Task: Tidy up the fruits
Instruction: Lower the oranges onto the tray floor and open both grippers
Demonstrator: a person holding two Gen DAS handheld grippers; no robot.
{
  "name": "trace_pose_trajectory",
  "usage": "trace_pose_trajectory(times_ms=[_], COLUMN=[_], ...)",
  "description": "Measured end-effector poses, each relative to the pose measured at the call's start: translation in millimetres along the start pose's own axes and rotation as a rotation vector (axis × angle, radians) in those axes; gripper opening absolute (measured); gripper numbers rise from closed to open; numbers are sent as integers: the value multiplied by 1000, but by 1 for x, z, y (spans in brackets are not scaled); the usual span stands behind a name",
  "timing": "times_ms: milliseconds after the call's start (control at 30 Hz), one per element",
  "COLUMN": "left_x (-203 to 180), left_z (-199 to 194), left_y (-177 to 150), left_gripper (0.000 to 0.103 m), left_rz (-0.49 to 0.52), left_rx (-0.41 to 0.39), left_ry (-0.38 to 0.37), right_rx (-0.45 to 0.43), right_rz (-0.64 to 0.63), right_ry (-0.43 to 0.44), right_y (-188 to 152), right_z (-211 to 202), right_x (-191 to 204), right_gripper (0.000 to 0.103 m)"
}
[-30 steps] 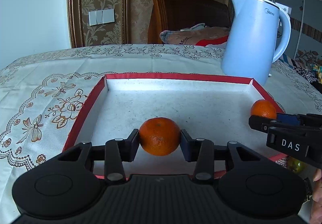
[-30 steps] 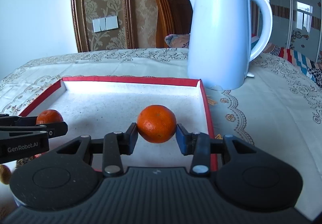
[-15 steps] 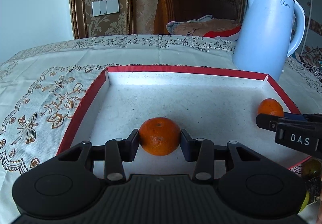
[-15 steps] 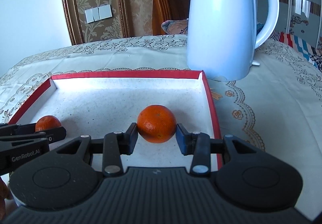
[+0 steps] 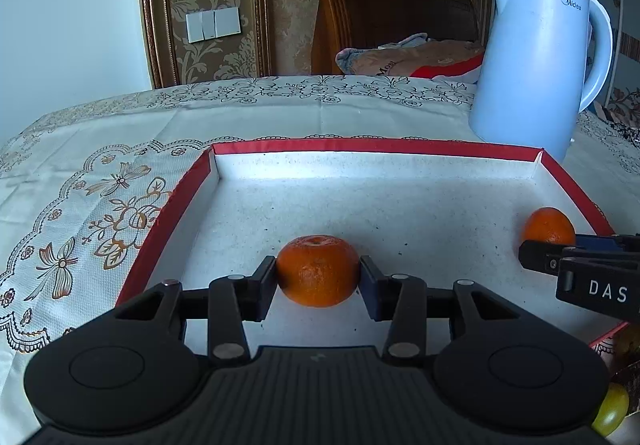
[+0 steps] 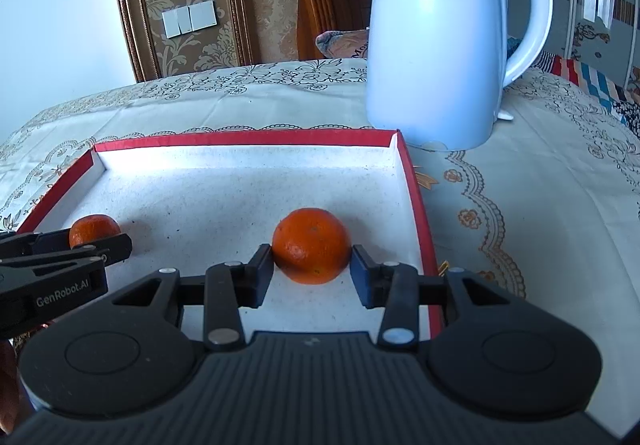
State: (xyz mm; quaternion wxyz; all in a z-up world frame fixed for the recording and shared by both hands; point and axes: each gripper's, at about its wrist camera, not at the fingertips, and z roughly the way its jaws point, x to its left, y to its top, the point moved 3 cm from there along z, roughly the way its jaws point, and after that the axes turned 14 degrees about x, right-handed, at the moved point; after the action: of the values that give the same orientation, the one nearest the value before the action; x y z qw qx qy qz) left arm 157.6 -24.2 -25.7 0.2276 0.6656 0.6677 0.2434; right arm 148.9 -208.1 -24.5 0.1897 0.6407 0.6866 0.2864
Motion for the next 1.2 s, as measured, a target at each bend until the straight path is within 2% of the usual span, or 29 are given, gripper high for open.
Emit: trace_pose_trajectory(times_ms=[67,100,133,200,267,367,433,500,667,733,867,1000,1100,1200], left_x=[0,1,1,3,5,6,7,8,7,6,4,5,7,10], left_z=[0,1,1,0,0,-2,-3,-5,-12,-17,-32,-45,-50,-54], left_y=[0,0,-1,-1,-1,-1,-2,-2,-5,-6,-10,-14,-17,-21], left_gripper=[44,44,45,53,60,61,64,74,79,79,80,82,84,84], left_rz=[1,-3,-7,-17,-28,-36,-44,-54,-49,-48,-43,-43,-52,-62], left_rx=[6,12,12,11,6,-6,-13,-23,-79,-103,-195,-255,-276,-275], left_ry=[-2,-4,-6,-1,1,13,20,24,57,62,102,119,130,128], right_rx=[-2,-2,-6,-29,-41,-38,-46,-58,-68,-66,-123,-159,-204,-223], right_rz=[2,2,1,-1,-8,-10,-4,6,18,10,-21,-29,-6,33], right_ry=[-3,-10,-12,-23,-36,-34,-36,-33,8,12,-21,-28,-58,-35], right_y=[0,0,0,0,0,-2,-2,-3,-5,-8,-14,-20,-25,-27], right_z=[0,0,-1,-5,-7,-7,-9,-11,-12,-11,-19,-26,-35,-40], right_x=[0,0,0,0,1,1,-1,-2,-4,-1,4,5,1,-7], right_gripper=[42,52,57,69,71,72,79,86,98,100,102,103,103,103])
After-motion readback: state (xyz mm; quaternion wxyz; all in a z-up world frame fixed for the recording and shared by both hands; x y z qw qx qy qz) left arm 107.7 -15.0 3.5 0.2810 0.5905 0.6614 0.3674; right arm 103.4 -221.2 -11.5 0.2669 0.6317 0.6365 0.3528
